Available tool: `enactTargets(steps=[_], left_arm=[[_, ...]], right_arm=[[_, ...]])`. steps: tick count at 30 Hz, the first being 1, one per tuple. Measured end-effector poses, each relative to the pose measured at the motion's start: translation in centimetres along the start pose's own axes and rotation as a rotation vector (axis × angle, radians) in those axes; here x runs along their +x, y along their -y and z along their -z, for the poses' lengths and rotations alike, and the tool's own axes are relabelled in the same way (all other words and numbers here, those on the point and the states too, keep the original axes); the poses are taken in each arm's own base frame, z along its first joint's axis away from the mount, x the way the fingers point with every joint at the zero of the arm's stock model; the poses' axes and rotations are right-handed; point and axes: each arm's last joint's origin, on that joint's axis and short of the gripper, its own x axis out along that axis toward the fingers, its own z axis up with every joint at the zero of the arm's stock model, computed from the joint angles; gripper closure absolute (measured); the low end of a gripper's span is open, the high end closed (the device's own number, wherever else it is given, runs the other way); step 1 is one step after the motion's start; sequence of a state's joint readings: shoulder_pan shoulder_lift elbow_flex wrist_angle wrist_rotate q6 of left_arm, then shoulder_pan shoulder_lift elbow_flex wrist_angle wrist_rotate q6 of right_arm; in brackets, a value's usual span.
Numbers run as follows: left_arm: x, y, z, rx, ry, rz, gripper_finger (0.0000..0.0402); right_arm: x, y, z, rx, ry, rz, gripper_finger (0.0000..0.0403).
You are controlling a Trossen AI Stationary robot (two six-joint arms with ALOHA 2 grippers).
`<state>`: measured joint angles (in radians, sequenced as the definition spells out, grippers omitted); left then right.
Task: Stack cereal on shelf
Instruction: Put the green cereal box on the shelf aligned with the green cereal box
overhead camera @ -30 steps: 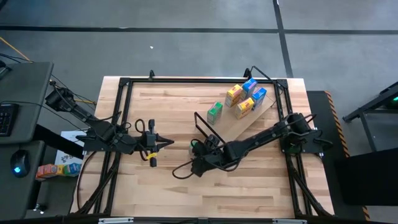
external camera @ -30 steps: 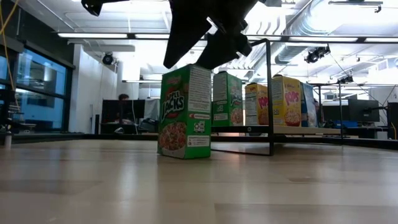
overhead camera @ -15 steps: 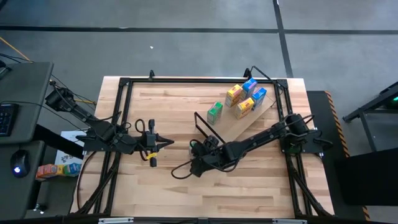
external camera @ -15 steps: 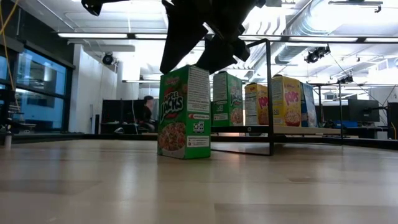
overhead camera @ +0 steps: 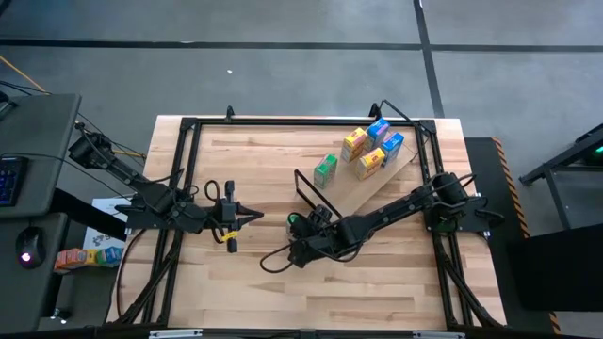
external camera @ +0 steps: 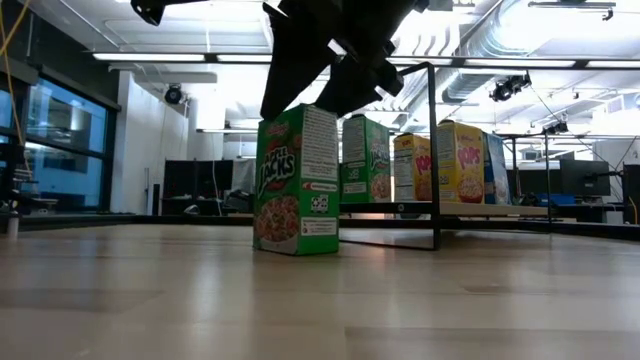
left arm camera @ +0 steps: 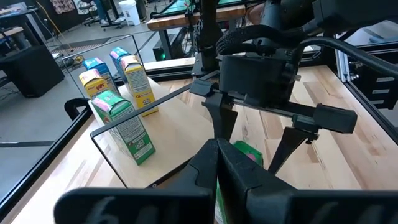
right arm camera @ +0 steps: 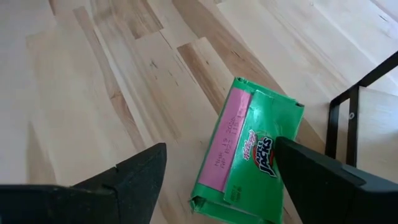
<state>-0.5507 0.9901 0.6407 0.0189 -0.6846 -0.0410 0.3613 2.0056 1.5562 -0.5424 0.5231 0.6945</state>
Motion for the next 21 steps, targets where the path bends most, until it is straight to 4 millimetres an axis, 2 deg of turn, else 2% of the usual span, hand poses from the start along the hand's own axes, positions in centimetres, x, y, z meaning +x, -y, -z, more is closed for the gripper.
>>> enactTargets(steps=[9, 21], left_arm=[[0.0, 0.0, 0.1, 0.004, -0.005, 0.0, 0.0401], [0.0, 0.0, 0.1, -0.002, -0.006, -0.001, 0.0401]], right_arm=[[-1.3, 0.0, -0.6, -0.016, 0.027, 0.036, 0.0103], [-1.2, 0.4, 0.0, 0.028, 0.011, 0.075, 0.0103]])
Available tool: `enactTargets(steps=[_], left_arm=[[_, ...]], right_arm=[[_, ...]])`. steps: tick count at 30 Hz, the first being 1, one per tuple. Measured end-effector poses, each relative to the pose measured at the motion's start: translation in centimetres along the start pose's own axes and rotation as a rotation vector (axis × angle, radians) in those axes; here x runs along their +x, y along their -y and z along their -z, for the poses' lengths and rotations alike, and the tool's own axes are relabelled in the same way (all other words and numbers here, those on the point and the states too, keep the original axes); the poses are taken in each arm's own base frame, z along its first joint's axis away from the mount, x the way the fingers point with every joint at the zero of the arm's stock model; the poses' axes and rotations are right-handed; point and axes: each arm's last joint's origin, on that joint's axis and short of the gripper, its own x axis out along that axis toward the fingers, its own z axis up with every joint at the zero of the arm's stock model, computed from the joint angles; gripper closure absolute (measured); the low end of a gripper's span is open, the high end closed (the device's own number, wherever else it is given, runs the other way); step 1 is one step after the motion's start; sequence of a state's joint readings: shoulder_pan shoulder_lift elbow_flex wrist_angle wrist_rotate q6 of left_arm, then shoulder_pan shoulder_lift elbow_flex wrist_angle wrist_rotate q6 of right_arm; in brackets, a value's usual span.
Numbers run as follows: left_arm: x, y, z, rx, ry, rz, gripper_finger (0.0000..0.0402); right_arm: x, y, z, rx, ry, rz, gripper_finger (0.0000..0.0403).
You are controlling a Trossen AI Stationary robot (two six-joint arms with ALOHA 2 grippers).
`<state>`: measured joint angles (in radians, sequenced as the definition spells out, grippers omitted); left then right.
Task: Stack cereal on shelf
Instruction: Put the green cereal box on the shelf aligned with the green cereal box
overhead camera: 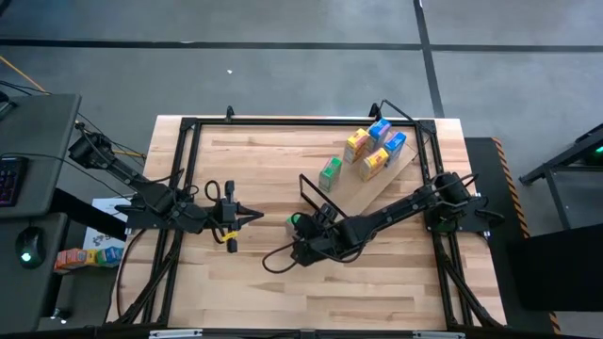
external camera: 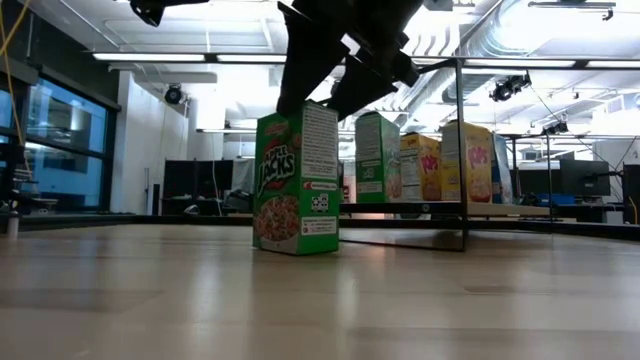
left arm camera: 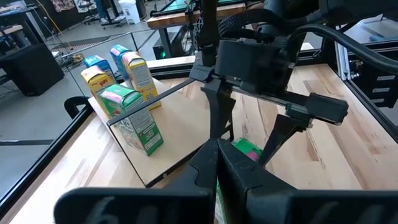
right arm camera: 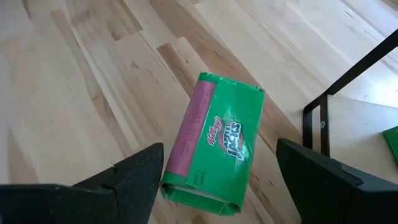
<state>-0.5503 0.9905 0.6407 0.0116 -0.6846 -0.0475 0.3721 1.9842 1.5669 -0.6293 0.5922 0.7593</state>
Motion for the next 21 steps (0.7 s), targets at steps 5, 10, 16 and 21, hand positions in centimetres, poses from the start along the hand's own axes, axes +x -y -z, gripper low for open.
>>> enactTargets(steps=[5, 10, 16, 21], left_arm=[[0.0, 0.0, 0.0, 0.0, 0.0, 0.0, 0.0401], [0.0, 0.0, 0.0, 0.0, -0.001, 0.0, 0.0401], [0.0, 0.0, 0.0, -0.001, 0.001, 0.0, 0.0401], [0.0, 0.0, 0.0, -0.001, 0.0, 0.0, 0.0402]], right_arm=[[0.5, -0.2, 0.4, -0.007, -0.044, -0.026, 0.0103], [1.7, -0.4, 1.0, -0.014, -0.088, -0.038, 0.0103], [1.7, -0.4, 0.9, -0.02, -0.065, -0.022, 0.012], [1.7, -0.4, 0.9, -0.02, -0.066, -0.023, 0.0177]])
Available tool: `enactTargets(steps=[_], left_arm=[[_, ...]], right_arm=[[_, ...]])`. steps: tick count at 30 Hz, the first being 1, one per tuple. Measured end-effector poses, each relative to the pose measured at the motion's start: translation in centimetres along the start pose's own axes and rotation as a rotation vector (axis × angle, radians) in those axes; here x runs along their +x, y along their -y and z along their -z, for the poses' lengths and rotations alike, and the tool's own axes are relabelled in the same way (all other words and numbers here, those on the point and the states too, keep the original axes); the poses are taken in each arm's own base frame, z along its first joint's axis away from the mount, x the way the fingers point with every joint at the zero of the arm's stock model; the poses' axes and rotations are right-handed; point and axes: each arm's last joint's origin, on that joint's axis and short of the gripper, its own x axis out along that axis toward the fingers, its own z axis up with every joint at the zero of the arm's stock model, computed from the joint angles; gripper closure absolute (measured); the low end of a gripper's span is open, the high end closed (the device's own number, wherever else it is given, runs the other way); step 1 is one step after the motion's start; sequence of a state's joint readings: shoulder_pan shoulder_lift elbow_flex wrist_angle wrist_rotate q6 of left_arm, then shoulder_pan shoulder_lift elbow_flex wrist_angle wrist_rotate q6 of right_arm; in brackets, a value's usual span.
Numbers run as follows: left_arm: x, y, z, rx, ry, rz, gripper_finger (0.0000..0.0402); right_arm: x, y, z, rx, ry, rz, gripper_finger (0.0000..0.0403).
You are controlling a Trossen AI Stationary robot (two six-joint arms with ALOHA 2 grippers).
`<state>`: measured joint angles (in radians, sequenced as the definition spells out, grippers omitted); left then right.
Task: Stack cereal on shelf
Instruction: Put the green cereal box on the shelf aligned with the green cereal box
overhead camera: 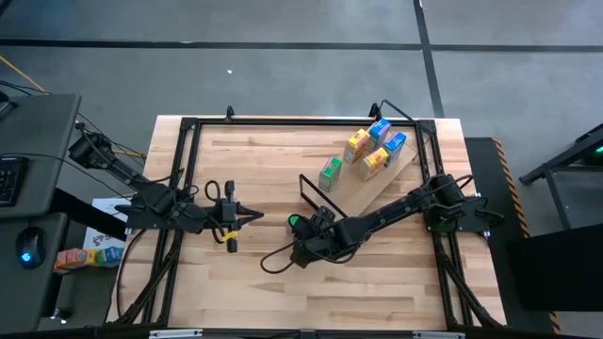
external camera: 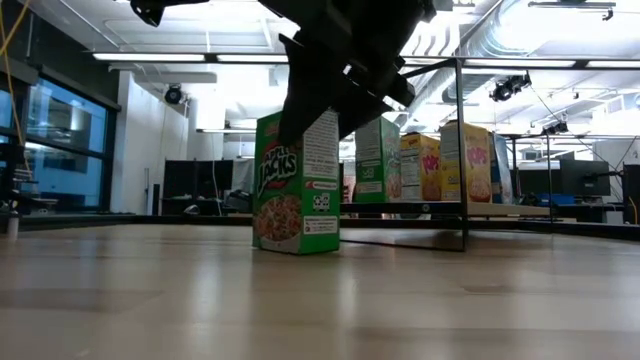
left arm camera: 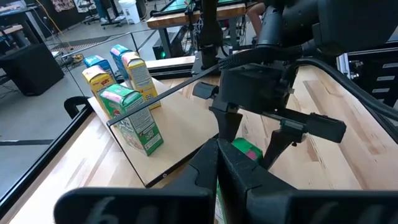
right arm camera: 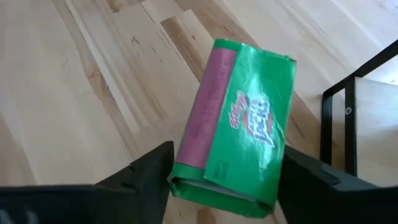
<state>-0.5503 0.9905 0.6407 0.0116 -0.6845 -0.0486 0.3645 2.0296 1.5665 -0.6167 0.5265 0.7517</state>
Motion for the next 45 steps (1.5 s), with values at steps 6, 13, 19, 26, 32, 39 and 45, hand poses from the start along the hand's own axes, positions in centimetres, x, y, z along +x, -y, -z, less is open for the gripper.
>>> enactTargets(steps=[6, 13, 19, 26, 32, 39, 45], left_arm=[[0.0, 0.0, 0.0, 0.0, 0.0, 0.0, 0.0401], [0.0, 0.0, 0.0, 0.0, 0.0, 0.0, 0.0402], [0.0, 0.0, 0.1, 0.003, -0.004, 0.0, 0.0401], [0.0, 0.0, 0.1, 0.007, -0.009, 0.0, 0.0401], [0.0, 0.0, 0.1, 0.007, -0.011, -0.001, 0.0402], [0.0, 0.0, 0.1, 0.007, -0.01, -0.001, 0.0402], [0.0, 0.0, 0.1, 0.007, -0.01, -0.002, 0.0401]], right_arm=[[0.0, 0.0, 0.0, -0.019, 0.011, 0.011, 0.0259], [-1.5, -0.5, -0.8, -0.075, 0.021, -0.114, 0.029], [-6.0, -0.1, -2.9, -0.228, 0.035, -0.389, 0.0285], [-15.1, 3.8, -5.1, -0.341, 0.201, -0.433, 0.0285], [-20.7, 9.1, -4.4, -0.375, 0.259, -0.139, 0.0284], [-22.0, 13.9, -2.9, -0.308, 0.095, 0.069, 0.0284], [-20.9, 15.5, -2.4, -0.3, -0.044, 0.126, 0.0284]])
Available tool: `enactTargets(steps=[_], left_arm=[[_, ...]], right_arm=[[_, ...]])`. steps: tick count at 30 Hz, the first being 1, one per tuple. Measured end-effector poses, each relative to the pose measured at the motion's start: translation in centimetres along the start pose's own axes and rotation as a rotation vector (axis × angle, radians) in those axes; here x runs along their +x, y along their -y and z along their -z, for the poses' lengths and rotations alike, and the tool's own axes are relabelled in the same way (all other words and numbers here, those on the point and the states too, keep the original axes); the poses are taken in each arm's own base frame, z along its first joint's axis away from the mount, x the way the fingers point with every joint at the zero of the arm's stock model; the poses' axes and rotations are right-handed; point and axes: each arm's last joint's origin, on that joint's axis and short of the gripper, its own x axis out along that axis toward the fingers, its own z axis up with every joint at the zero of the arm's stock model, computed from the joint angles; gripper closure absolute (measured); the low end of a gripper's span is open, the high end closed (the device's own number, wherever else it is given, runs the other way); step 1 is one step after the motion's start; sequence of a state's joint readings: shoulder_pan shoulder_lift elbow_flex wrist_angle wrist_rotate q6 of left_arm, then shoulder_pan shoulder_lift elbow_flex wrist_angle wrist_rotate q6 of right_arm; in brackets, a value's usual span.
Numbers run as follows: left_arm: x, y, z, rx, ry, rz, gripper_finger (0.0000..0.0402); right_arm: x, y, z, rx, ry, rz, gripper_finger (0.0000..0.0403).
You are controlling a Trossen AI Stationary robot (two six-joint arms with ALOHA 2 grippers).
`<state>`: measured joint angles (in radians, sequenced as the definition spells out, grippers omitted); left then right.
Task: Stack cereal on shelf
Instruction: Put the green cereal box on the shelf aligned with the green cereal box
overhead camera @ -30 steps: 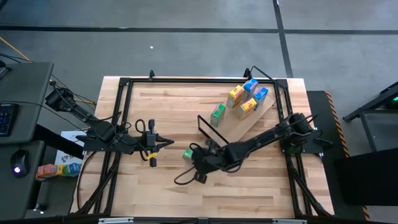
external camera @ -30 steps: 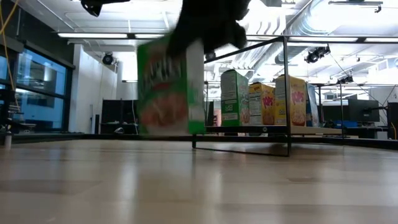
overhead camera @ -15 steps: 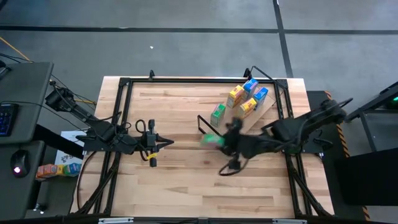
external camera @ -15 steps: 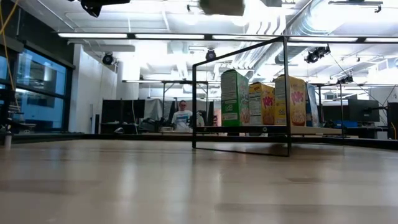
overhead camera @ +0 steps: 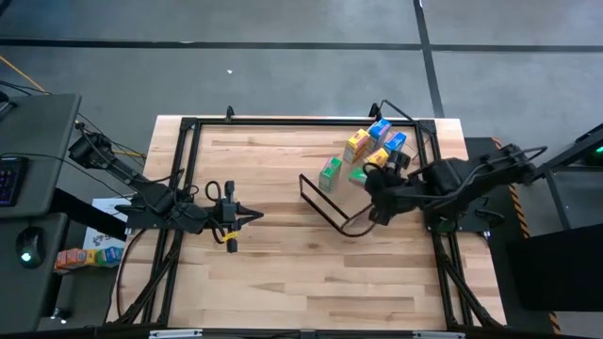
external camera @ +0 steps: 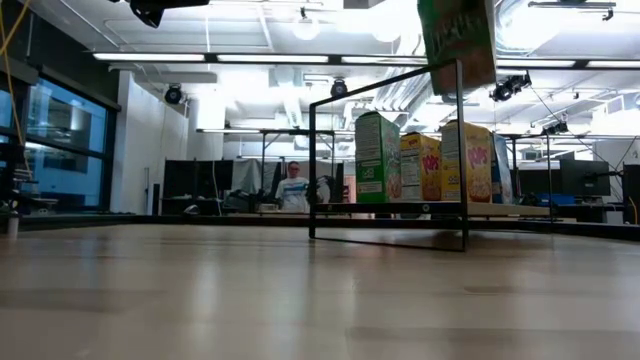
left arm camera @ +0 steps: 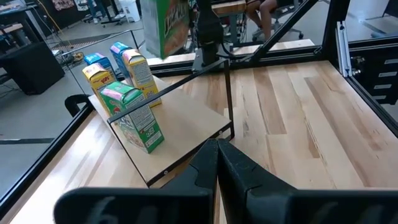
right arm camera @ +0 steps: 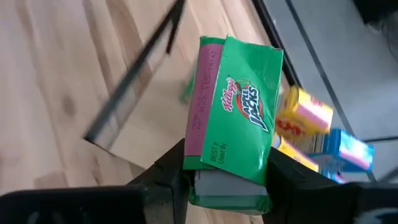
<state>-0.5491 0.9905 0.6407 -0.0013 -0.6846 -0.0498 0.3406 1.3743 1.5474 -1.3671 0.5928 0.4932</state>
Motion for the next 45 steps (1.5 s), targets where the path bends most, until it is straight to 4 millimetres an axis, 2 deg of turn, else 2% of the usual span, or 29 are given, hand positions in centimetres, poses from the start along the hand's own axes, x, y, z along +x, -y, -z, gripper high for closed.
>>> enactTargets(steps=[3, 8, 13, 17, 23, 26, 33, 40, 45], left_arm=[[0.0, 0.0, 0.0, 0.0, 0.0, 0.0, 0.0402], [0.0, 0.0, 0.0, 0.001, -0.001, 0.0, 0.0401], [0.0, 0.0, 0.0, 0.002, -0.001, 0.0, 0.0402], [0.0, 0.0, 0.0, 0.002, -0.001, 0.0, 0.0401], [0.1, -0.1, 0.0, 0.0, -0.002, -0.005, 0.0402], [0.3, -0.4, 0.0, -0.003, -0.005, -0.019, 0.0401], [1.0, -0.7, 0.3, 0.002, -0.03, -0.051, 0.0401], [2.3, -0.6, 1.0, 0.028, -0.069, -0.078, 0.0402], [2.4, -0.7, 0.6, 0.034, -0.038, -0.088, 0.0401]], right_arm=[[2.1, -0.2, 0.8, -0.011, -0.078, 0.006, 0.0284], [6.3, -0.9, 3.2, -0.046, -0.222, -0.027, 0.0284], [8.8, -1.5, 4.7, -0.081, -0.177, -0.141, 0.0284], [9.1, -0.9, 5.1, -0.094, -0.059, -0.207, 0.0284], [8.5, 0.9, 5.5, -0.046, 0.103, -0.276, 0.0284], [9.1, 1.4, 6.2, -0.011, 0.105, -0.324, 0.0284], [11.7, 1.5, 7.3, 0.021, 0.091, -0.308, 0.0284], [12.0, 1.9, 6.7, 0.059, 0.141, -0.313, 0.0284], [11.9, 1.9, 6.6, 0.063, 0.151, -0.301, 0.0284]])
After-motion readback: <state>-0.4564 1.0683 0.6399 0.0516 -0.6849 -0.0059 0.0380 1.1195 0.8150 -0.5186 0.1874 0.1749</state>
